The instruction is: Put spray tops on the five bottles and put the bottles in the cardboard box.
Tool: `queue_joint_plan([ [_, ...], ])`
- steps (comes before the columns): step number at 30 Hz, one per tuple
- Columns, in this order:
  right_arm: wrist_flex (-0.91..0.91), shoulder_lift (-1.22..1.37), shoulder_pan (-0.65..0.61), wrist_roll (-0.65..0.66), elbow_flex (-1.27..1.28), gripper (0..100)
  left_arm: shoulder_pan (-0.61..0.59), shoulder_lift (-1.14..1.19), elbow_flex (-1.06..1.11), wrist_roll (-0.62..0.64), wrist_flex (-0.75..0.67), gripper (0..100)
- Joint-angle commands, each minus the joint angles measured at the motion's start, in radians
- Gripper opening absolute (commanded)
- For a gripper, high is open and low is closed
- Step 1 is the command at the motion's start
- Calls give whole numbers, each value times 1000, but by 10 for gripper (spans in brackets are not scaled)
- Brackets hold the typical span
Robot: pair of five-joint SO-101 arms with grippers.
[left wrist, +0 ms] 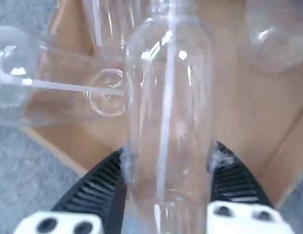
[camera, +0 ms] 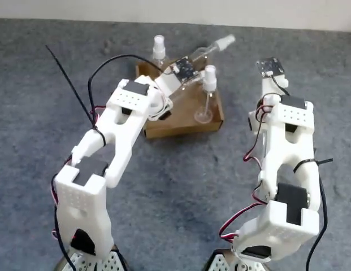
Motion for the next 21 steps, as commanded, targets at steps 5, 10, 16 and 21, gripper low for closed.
queue_joint_plan([
  [5,-8,-10,-16,-9,-10,142,-4,-176,64,40,9,81],
  [10,-8,-10,-16,-9,-10,142,-7,-240,124,40,9,81],
  [16,-8,-10,-16,-9,-8,142,-10,-389,234,41,35,81],
  [21,-8,-10,-16,-9,-10,142,-28,-539,325,43,106,80],
])
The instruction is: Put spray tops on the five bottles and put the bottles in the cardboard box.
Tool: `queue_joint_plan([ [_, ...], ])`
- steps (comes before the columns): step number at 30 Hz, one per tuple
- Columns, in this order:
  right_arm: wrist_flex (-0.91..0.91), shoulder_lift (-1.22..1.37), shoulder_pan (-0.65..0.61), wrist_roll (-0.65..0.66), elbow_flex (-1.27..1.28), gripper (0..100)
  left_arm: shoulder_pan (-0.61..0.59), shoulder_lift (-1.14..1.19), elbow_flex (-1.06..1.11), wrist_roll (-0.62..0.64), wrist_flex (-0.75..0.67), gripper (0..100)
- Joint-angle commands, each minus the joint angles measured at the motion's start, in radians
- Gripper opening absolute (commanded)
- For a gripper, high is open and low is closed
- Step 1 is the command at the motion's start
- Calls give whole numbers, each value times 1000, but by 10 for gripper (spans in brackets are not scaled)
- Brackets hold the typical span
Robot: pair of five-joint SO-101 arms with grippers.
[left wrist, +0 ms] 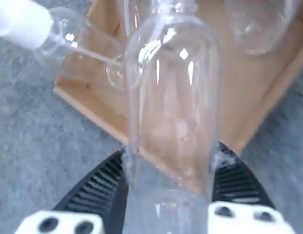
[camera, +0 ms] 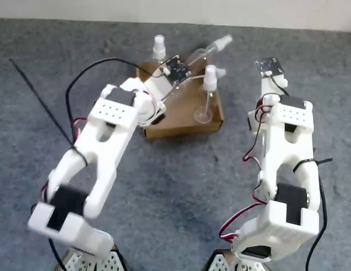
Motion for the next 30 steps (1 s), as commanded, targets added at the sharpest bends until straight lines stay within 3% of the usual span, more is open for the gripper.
queue_joint_plan([
  [1,-8,-10,-10,-9,-8,142,-38,-173,53,12,64,80],
  [13,-7,-13,-5,-9,-7,142,-225,-414,283,6,147,80],
  [18,73,-16,-8,-9,-15,142,-331,-450,409,21,147,80],
  [24,77,-10,-24,-132,-119,142,-367,-456,499,175,141,88],
  [30,137,-8,-114,-155,-216,142,-366,-450,572,307,141,235],
])
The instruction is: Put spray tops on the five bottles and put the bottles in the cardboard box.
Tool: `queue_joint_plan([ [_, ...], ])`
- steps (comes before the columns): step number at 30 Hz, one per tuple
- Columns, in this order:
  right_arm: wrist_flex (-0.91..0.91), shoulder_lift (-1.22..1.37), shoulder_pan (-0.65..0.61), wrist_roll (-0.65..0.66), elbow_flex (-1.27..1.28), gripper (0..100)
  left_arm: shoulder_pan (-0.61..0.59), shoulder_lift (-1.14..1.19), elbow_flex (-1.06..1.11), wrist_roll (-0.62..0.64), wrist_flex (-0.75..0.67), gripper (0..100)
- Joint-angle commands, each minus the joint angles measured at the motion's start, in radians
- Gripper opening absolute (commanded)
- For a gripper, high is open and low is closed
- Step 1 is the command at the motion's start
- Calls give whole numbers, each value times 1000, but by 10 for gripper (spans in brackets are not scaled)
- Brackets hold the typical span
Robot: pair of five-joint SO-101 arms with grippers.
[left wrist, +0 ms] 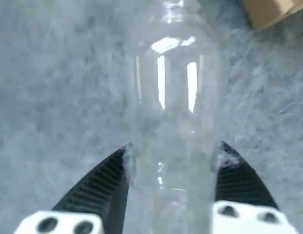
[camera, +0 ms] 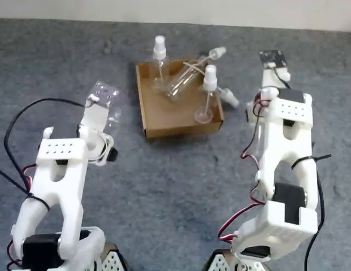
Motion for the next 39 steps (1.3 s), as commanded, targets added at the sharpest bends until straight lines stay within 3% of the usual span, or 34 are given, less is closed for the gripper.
queue_joint_plan([
  [1,61,-8,-62,-18,-102,143,-13,-42,36,68,-2,251],
  [4,91,-8,-62,-84,-142,153,-18,-42,61,71,-2,259],
  [11,94,-8,-2,-97,-156,372,-30,-48,77,83,-2,263],
  [14,87,-8,18,-97,-162,415,-31,-48,77,130,-2,264],
  [19,85,-16,15,-103,-165,416,-41,-44,94,135,-32,264],
  [24,85,-18,-104,-173,-225,415,-113,-50,151,137,-147,264],
  [31,79,-81,-229,-244,-231,415,-133,-42,154,137,-160,264],
  [36,67,-346,-249,-267,-7,414,-140,-41,174,137,-210,264],
  [39,-64,-519,-251,-276,239,414,-145,-41,182,137,-218,264],
])
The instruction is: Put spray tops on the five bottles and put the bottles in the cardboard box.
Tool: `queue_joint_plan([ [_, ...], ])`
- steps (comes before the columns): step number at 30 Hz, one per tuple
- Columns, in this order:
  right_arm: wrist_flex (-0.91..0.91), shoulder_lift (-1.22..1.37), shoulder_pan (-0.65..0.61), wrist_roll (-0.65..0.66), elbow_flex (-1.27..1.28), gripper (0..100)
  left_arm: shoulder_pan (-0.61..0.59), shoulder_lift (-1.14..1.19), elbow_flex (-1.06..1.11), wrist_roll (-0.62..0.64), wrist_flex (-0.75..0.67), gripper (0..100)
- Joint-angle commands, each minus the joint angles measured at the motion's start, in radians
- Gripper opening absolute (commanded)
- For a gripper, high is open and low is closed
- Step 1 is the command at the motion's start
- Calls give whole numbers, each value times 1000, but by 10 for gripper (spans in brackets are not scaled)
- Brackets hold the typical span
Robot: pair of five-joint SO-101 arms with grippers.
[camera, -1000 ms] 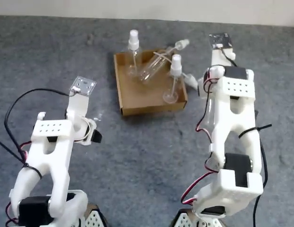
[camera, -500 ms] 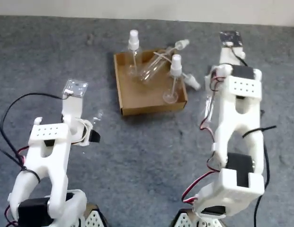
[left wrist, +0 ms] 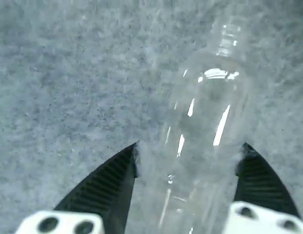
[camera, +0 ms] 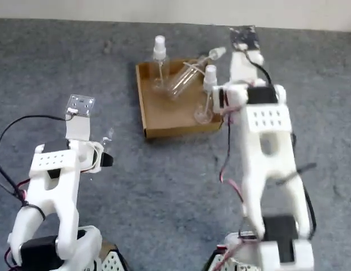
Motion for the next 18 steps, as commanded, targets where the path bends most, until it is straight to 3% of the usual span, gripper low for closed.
queue_joint_plan([
  [1,-171,-251,-16,-18,275,414,-21,-21,1,9,-31,264],
  [8,-562,-515,-125,-11,759,414,-21,-21,4,9,-31,264],
  [18,-650,-536,-243,-9,806,415,-64,-21,24,9,-80,264],
])
